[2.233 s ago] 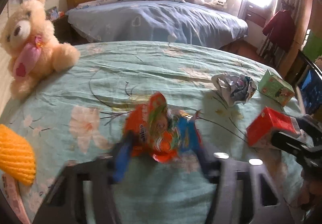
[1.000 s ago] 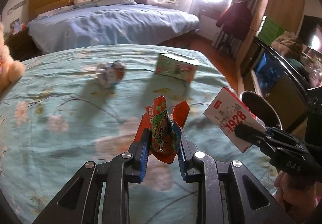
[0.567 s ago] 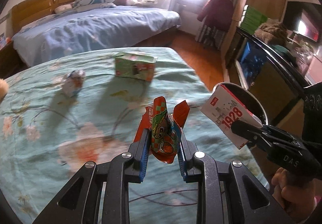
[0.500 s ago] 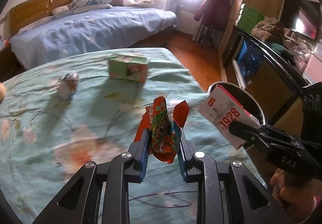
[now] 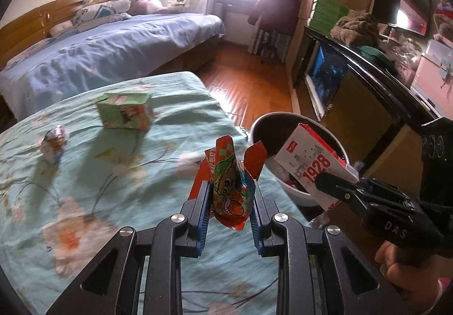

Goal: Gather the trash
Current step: 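Carry the wrapper and carton over the bin and open both tools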

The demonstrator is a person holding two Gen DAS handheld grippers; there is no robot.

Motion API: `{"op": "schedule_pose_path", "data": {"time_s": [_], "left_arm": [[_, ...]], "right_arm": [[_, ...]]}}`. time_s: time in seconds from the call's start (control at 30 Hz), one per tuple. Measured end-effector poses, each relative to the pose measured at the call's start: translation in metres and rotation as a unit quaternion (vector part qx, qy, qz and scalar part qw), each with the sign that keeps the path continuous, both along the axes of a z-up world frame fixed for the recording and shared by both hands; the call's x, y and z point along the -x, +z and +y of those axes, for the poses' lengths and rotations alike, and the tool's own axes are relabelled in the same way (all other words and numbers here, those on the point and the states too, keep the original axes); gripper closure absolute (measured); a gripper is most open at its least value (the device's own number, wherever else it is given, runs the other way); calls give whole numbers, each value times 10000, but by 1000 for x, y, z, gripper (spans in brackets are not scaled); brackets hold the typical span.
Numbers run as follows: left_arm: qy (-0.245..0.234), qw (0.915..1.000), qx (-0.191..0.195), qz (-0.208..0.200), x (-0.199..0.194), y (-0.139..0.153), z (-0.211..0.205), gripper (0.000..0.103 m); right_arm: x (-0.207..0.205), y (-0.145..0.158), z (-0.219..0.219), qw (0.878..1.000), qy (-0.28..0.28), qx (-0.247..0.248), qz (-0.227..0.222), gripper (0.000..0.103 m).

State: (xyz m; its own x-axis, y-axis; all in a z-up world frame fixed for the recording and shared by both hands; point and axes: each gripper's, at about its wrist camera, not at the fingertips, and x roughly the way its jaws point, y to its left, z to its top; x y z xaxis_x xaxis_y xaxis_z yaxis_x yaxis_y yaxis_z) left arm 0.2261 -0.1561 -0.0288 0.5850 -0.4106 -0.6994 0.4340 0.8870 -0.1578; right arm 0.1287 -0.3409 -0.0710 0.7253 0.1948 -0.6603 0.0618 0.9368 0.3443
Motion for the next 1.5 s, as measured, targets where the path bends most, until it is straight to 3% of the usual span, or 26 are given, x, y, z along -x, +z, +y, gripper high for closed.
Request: {"op": "schedule_pose_path", "data": {"time_s": [0.67,1.5], "left_arm": [[-336,9993,-152,3,-19,-4,-52,79],[-481,9987,-156,1,-36,-7,-77,79]], "right_arm": [[7,-1,-48,9984,-560,30,34,71],[1,0,-73,9963,-857,45,83,71]]}}
